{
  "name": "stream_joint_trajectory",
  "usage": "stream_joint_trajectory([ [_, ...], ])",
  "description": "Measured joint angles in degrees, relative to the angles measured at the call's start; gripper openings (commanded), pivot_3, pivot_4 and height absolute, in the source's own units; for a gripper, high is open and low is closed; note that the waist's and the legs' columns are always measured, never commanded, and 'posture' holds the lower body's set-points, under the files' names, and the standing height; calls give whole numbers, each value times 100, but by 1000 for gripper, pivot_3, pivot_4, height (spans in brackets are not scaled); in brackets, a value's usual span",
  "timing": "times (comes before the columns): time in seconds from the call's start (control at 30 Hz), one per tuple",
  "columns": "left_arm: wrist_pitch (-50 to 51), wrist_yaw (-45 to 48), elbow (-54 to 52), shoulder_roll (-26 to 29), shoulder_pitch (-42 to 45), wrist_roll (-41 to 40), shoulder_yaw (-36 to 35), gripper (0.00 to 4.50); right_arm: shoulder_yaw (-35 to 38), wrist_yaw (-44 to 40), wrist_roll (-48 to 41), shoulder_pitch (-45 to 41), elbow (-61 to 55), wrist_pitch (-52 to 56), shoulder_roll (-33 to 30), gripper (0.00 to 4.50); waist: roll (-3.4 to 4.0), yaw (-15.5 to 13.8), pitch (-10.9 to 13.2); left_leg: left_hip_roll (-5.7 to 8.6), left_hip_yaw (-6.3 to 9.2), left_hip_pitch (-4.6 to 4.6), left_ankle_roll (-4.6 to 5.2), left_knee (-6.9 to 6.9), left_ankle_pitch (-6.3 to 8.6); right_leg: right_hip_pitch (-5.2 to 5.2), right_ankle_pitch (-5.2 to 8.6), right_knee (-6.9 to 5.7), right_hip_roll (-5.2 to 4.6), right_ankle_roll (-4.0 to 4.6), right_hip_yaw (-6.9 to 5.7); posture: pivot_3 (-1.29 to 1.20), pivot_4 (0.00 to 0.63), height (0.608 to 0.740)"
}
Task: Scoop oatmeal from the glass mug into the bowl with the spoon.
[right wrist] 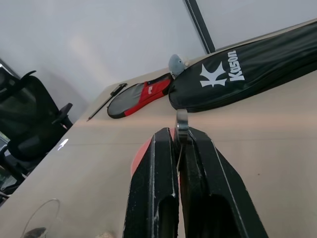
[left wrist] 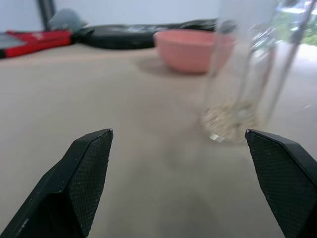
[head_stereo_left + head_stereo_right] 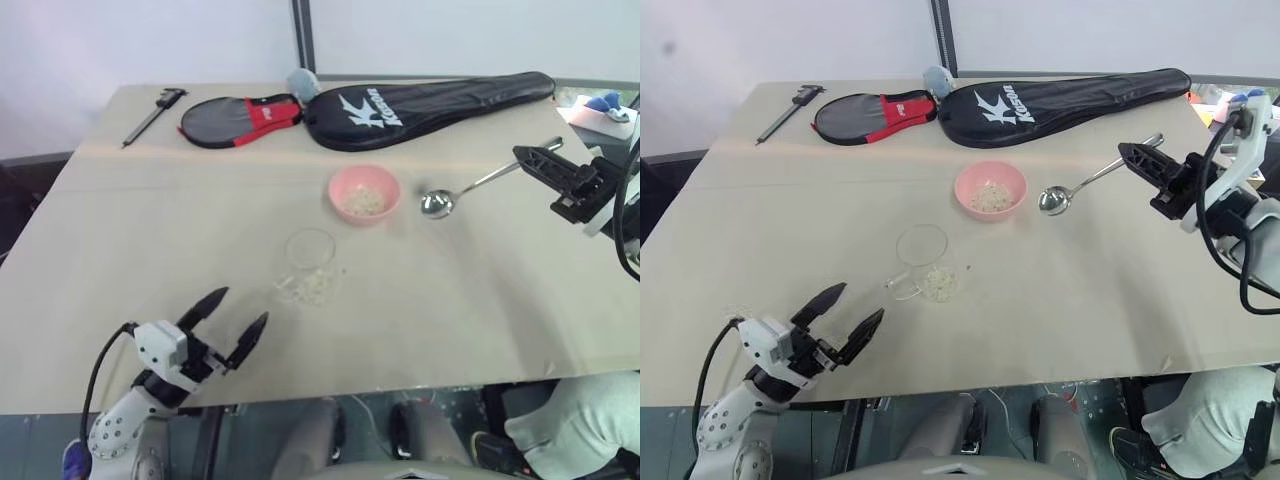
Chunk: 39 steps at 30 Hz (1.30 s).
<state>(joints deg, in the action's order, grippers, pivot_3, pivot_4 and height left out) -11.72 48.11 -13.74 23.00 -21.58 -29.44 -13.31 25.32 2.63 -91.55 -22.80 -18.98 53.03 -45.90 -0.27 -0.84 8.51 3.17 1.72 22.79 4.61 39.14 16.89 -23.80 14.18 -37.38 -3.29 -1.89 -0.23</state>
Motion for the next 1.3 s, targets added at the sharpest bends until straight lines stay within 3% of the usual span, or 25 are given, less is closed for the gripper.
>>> stream_joint_trajectory([
  [0.13,408,-130,-483,158,105,9,194,4472,1,21,-7,3,-14,-15,-1,0,2,6,0,-1,0,-4,-1,-1,0,0,0,-4,2,0,0,0,150,740],
  [0.47,1517,-1444,-1352,28,514,346,414,4472,1,33,-52,5,-26,-72,-42,0,3,3,0,1,-2,-3,-26,0,-15,0,-1,-5,5,-2,2,0,150,740],
  [1.0,1942,-2296,-1678,-113,347,804,433,4472,-9,24,-56,8,-30,-86,-51,0,2,-3,0,0,-2,-3,-25,1,-15,0,-1,-5,4,-2,2,0,150,740],
  [1.1,1995,-2465,-1678,-212,353,931,438,3695,-9,23,-53,7,-30,-86,-51,0,3,-2,0,0,-2,-3,-25,0,-15,0,-1,-5,4,-2,2,0,150,740],
  [1.17,1990,-2545,-1671,-292,369,1028,460,2827,-10,23,-52,8,-30,-87,-51,0,3,-3,0,0,-2,-3,-25,0,-15,0,-1,-5,5,-2,2,0,150,740],
  [1.3,1722,-2518,-1361,-405,344,1152,486,2827,-10,23,-52,8,-30,-88,-51,0,3,-3,0,0,-2,-3,-25,0,-15,0,-1,-5,4,-2,2,0,150,740],
])
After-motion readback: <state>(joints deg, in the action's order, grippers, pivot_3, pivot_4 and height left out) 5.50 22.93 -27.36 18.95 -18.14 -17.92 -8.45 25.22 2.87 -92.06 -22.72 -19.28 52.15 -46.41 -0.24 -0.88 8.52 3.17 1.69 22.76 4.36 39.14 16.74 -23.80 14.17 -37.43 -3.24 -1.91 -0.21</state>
